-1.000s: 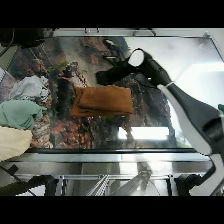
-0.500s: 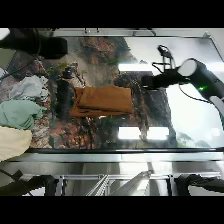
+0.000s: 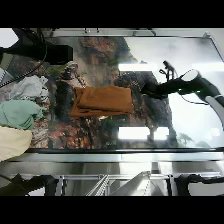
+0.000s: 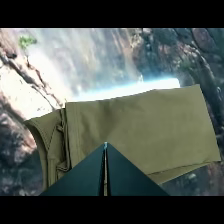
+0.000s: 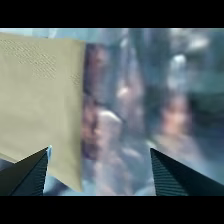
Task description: Fold the shirts.
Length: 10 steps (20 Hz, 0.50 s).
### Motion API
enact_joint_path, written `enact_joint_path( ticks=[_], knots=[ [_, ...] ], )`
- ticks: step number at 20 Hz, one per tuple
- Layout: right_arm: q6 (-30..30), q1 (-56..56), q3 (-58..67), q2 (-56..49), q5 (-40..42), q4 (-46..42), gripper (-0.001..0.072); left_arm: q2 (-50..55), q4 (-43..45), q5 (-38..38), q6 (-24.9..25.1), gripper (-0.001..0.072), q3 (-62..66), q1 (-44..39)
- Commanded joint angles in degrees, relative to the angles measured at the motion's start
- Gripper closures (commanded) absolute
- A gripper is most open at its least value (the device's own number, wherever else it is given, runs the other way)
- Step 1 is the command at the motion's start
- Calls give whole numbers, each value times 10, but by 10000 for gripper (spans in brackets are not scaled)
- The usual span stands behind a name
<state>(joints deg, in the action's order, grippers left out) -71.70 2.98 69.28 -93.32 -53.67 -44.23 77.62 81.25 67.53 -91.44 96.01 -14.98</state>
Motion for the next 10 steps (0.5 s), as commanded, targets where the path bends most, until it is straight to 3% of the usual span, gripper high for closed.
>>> enact_joint_path(
  ticks=[1, 3, 4, 10],
  knots=[
    [63, 4, -1, -89, -3, 169, 2, -16, 1, 0, -1, 685, -1, 0],
    [73, 15, 6, -127, -3, 206, 7, -24, 1, 0, -1, 685, -1, 0],
    [82, 24, 17, -138, -6, 208, 135, -25, 1, 0, -1, 685, -1, 0],
    [79, 87, 96, -155, -28, 200, 120, -25, 1, 0, -1, 685, -1, 0]
  ],
)
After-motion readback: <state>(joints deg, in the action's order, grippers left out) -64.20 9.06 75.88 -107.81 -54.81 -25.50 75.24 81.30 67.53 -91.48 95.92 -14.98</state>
